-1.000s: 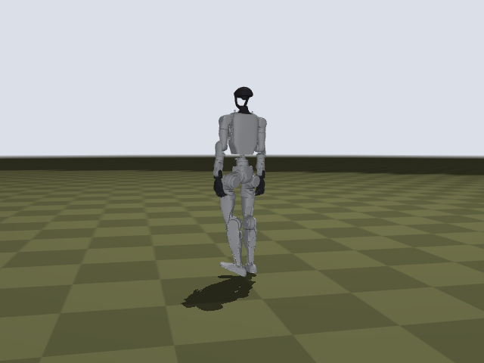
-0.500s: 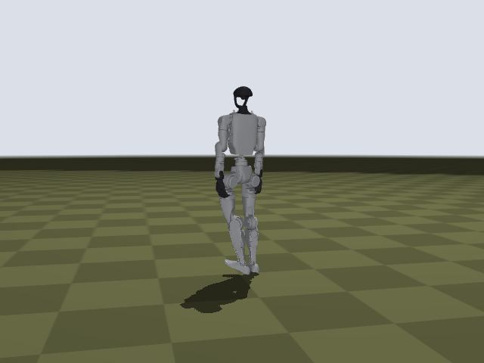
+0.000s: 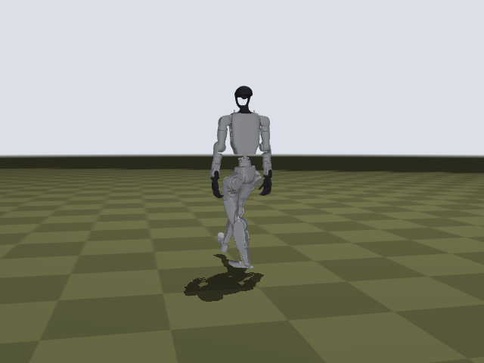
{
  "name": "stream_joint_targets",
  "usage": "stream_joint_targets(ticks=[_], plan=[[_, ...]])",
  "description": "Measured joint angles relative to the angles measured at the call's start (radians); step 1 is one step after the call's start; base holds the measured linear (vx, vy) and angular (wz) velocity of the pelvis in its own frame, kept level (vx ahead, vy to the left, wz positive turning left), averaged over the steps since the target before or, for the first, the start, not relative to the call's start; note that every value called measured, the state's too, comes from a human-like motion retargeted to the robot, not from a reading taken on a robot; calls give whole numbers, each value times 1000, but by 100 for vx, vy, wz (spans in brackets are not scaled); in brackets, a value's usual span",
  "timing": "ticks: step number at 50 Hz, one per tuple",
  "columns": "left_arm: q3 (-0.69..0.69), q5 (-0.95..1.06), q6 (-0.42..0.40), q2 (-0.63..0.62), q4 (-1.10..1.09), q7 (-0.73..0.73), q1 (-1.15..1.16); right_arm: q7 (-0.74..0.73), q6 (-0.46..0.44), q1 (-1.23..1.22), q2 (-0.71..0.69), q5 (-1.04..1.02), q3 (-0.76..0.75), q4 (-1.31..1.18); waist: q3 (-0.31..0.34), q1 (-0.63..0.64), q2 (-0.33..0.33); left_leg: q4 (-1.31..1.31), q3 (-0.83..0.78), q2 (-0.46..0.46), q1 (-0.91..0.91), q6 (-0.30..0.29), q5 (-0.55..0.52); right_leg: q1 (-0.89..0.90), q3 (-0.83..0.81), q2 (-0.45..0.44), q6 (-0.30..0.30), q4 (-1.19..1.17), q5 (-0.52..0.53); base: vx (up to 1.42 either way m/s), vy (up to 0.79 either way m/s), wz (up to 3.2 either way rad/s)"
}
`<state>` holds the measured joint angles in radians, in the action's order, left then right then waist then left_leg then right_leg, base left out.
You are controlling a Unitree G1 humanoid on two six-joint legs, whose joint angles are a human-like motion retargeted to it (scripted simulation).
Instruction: In place motions
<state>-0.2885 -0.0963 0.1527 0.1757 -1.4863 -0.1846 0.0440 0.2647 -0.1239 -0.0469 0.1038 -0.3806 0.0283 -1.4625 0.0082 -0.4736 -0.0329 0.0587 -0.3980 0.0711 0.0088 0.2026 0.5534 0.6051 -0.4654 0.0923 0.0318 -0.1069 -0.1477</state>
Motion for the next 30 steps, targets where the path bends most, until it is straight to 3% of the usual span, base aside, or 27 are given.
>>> stream_joint_targets(ticks=[8,14,19,23,26,28,30], plan=[[26,17,-15,-17,43,10,-32,-15,-24,21,23,-4,-36,-64,8,-47,-35,-31,-24,-30,-3,-8,-29,165,-26,26,40,40,-8,1,3,27],[41,5,-21,-34,35,-4,-33,-13,-19,26,25,0,-40,-46,27,-56,-37,-31,-25,-39,-11,-11,-36,139,58,20,36,32,12,2,3,9],[50,-13,-23,-46,30,-17,-13,-11,-6,31,27,1,-46,-19,6,-18,-22,-30,-29,-19,-26,-17,-36,43,173,26,26,-122,44,11,0,5],[50,-25,-26,-54,19,-28,17,-28,4,40,28,6,-48,-4,-23,21,-35,-22,-16,-30,-56,-25,-37,-93,168,28,13,-294,90,15,-1,16],[43,-36,-22,-58,-10,-35,36,-30,9,42,33,9,-51,4,-51,84,-33,-18,-8,-27,-70,-30,-34,-235,216,2,-22,-363,157,26,-3,-2],[33,-31,-16,-60,-28,-29,43,-28,12,38,34,6,-52,18,-63,106,-10,-12,8,1,-78,-27,-32,-357,224,-4,-90,-274,229,21,-2,20],[19,-27,-14,-57,-34,-22,58,-30,20,38,32,5,-51,36,-68,114,3,-2,23,17,-81,-30,-29,-466,104,13,-55,-119,77,23,-2,44]])
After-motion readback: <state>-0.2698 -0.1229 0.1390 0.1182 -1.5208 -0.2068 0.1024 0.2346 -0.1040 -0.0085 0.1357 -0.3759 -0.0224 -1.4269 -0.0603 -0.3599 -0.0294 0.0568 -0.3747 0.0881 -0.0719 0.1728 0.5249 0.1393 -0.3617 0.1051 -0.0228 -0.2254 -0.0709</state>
